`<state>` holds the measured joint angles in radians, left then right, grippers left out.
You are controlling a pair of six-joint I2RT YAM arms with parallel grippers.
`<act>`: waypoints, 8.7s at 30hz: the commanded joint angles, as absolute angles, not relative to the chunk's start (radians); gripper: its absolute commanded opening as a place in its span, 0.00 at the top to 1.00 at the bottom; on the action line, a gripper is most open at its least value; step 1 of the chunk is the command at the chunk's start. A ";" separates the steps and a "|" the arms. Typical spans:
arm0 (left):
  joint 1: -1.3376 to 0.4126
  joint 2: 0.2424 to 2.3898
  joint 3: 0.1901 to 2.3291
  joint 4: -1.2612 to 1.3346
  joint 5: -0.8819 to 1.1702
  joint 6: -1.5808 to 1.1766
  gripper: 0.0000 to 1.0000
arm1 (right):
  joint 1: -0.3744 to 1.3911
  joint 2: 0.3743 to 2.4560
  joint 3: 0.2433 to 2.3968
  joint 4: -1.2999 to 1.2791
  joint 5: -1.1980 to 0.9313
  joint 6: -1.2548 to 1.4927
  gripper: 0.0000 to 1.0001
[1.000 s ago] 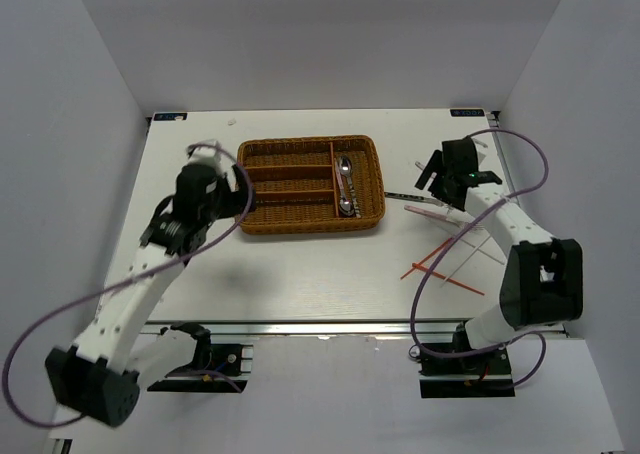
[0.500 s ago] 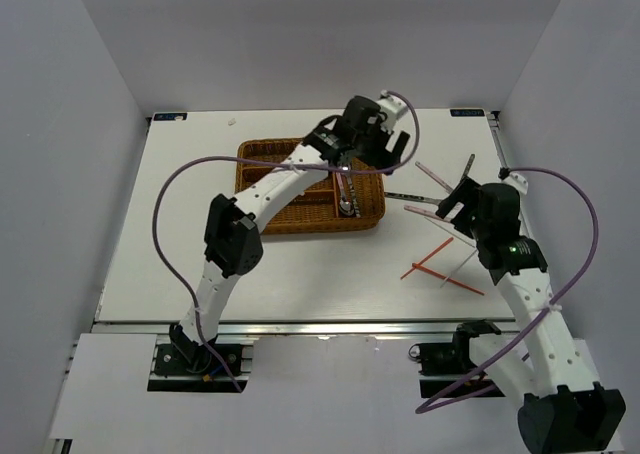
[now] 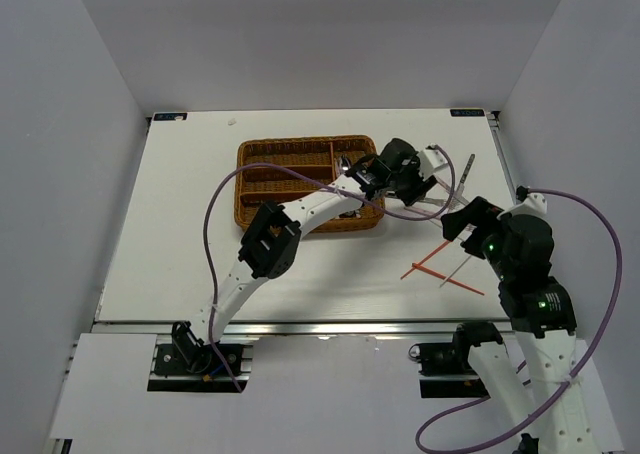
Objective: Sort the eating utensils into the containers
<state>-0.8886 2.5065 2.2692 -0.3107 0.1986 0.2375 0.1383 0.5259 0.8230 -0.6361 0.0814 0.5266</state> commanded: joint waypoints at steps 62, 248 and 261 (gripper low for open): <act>-1.124 2.553 2.017 -0.215 -0.077 -0.077 0.66 | 0.150 0.454 0.946 -0.782 0.074 0.388 0.11; -1.098 2.606 2.085 -0.830 0.313 0.762 0.76 | 0.454 0.531 1.462 -1.132 0.334 0.316 0.11; -1.098 2.662 2.130 -1.009 0.239 0.750 0.87 | 0.454 0.512 1.477 -1.126 0.330 0.319 0.11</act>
